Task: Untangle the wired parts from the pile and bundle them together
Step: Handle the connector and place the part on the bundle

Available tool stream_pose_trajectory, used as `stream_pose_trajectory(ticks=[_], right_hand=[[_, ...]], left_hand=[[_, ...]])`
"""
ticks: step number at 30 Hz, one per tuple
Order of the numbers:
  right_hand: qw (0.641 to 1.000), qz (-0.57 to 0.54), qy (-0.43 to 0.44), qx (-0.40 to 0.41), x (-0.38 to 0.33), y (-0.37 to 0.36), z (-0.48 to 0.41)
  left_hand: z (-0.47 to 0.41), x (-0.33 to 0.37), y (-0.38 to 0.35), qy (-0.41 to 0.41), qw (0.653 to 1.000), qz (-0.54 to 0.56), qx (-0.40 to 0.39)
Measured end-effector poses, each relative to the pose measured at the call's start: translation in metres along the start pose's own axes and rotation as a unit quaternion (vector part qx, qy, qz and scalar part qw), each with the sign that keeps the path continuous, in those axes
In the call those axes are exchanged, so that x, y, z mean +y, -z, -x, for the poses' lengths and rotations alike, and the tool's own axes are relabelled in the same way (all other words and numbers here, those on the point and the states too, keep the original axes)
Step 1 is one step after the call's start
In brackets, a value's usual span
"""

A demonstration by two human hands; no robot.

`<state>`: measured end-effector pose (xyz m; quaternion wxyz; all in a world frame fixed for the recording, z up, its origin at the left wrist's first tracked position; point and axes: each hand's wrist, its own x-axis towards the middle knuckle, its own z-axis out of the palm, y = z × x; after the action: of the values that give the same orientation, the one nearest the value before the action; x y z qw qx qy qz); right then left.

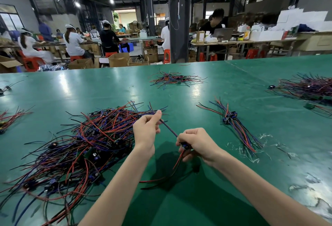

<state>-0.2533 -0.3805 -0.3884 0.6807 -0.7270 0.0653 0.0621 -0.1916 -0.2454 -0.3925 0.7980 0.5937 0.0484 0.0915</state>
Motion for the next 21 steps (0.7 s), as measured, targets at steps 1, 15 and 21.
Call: stream_pose_trajectory(ticks=[1, 15, 21], right_hand=[[1.0, 0.006, 0.0, -0.003, 0.001, -0.001, 0.001], [0.999, 0.052, -0.008, 0.003, 0.015, -0.006, -0.002], [0.999, 0.045, -0.01, -0.001, 0.017, -0.006, -0.004]], left_hand=[[0.001, 0.001, 0.001, 0.035, 0.999, 0.019, 0.003], [-0.003, 0.011, 0.015, 0.096, 0.991, 0.092, 0.03], [-0.004, 0.015, 0.013, 0.24, 0.938, 0.244, -0.054]])
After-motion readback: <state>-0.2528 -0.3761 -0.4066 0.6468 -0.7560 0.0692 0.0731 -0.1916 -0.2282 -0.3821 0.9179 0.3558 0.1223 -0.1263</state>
